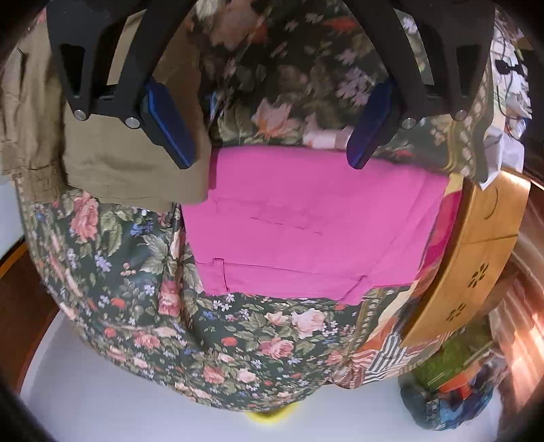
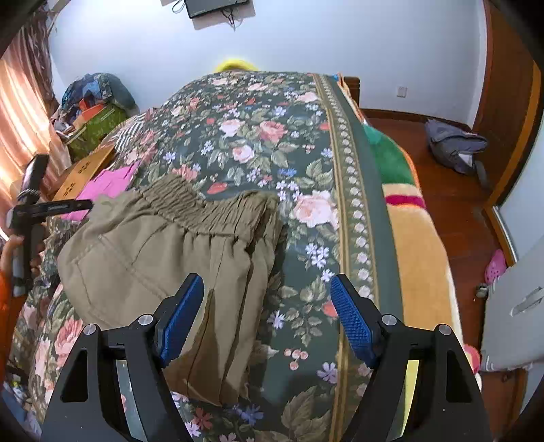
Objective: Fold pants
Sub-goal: 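Lower the right tool toward the olive pants' elastic waistband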
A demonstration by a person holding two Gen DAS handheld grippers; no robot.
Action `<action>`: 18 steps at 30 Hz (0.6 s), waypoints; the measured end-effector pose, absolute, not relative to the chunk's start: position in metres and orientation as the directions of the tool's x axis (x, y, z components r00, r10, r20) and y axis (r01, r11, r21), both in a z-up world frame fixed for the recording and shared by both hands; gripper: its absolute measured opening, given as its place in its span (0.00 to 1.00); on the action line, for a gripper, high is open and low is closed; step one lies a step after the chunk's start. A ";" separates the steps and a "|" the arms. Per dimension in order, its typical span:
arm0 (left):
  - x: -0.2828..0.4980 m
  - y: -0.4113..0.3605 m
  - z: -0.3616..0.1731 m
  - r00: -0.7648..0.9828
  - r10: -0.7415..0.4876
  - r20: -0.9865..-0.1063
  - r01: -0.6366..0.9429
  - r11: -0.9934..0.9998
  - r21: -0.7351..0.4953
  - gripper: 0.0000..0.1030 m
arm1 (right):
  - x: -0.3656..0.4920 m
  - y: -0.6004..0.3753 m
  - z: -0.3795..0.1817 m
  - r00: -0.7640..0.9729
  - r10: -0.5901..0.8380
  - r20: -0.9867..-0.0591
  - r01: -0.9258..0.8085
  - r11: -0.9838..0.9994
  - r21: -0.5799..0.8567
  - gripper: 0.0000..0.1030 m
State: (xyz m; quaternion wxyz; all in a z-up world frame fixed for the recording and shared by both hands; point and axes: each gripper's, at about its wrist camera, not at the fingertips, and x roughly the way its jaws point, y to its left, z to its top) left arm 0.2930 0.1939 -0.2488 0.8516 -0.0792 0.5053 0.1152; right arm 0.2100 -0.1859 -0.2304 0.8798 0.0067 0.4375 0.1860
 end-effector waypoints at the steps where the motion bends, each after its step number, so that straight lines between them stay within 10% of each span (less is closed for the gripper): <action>1: 0.287 0.194 -0.245 0.470 0.104 -0.876 -0.274 0.961 -0.033 0.89 | 0.210 -0.186 -0.229 0.549 0.340 -0.764 -0.326 0.928 0.178 0.72; 18: 0.258 0.140 -0.264 0.437 -0.088 -0.895 -0.119 0.981 -0.154 0.91 | 0.238 -0.171 -0.253 0.439 0.396 -0.806 -0.320 0.908 0.271 0.72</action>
